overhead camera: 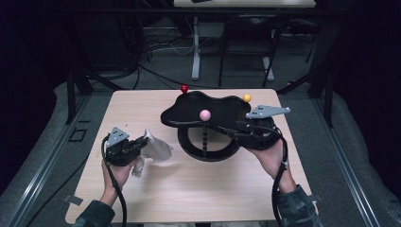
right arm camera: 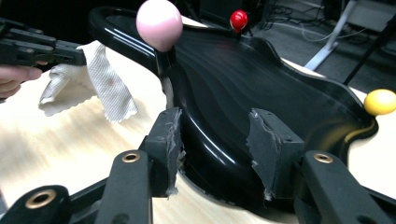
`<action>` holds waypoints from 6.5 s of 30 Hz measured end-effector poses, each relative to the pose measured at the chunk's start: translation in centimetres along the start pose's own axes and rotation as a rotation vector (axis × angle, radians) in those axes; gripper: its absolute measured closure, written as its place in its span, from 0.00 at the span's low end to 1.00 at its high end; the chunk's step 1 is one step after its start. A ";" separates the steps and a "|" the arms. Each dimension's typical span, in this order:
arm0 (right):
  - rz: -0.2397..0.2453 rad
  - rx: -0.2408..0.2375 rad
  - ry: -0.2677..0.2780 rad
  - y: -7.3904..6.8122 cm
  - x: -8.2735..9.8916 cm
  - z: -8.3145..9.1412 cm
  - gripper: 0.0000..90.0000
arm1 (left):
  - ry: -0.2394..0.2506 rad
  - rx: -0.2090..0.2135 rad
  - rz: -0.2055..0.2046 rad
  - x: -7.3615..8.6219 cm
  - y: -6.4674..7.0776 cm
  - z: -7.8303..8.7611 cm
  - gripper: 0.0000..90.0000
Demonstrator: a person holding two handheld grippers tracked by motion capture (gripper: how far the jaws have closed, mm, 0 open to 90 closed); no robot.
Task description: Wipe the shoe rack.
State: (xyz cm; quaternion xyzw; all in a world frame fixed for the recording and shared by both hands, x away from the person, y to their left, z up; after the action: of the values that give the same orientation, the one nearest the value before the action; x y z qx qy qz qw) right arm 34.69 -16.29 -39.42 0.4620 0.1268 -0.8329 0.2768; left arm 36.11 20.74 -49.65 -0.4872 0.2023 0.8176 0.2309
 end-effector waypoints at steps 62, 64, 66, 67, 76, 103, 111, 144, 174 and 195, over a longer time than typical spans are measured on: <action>-0.042 0.188 0.106 1.1 -1.6 -5.2 0.67 | -0.018 0.012 -0.009 0.4 0.2 -0.4 0.93; -0.032 0.139 0.110 1.5 -1.6 -5.2 0.67 | -0.020 0.011 -0.012 0.3 0.2 -0.4 0.93; -0.018 0.102 0.124 1.8 -1.6 -5.3 0.67 | -0.019 0.013 -0.012 0.3 0.3 -0.4 0.93; -0.011 0.087 0.118 1.9 -1.6 -5.3 0.67 | -0.018 0.011 -0.011 0.3 0.3 -0.5 0.93; 0.080 -0.079 0.150 1.6 -1.9 -6.0 0.67 | -0.018 0.006 -0.011 0.4 0.2 -0.4 0.93; 0.104 0.116 0.110 0.4 -2.5 -6.5 0.66 | -0.026 -0.092 -0.008 -2.4 -2.5 -4.8 0.93; 0.103 0.122 0.101 0.3 -2.6 -6.6 0.66 | -0.063 -0.128 -0.021 -3.9 -3.3 -7.6 0.93; 0.071 0.171 0.113 -0.2 -2.5 -7.0 0.67 | 0.021 0.031 0.046 -4.0 -1.4 -7.8 0.93; 0.073 0.149 0.095 -0.1 -2.7 -7.0 0.67 | 0.097 0.196 -0.101 -5.9 6.7 -1.2 0.93; 0.073 0.148 0.095 -0.1 -2.7 -7.1 0.67 | 0.116 0.248 -0.223 -7.7 12.9 0.2 0.93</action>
State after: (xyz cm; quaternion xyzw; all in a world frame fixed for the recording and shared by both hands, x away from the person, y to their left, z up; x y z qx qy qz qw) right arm 40.74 -11.99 -40.95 0.5245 0.0611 -0.8066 0.2656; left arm 31.77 8.96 -41.39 -0.5206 0.2596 0.7262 0.3664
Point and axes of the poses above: each handheld gripper's, and its own axes: z roughly backward along the jaws, x roughly out of its underside, y roughly to its right, the point moved 3 cm from there along -z, roughly forward along the jaws, and after that the axes turned 5 degrees about x, right-handed, at the moved point
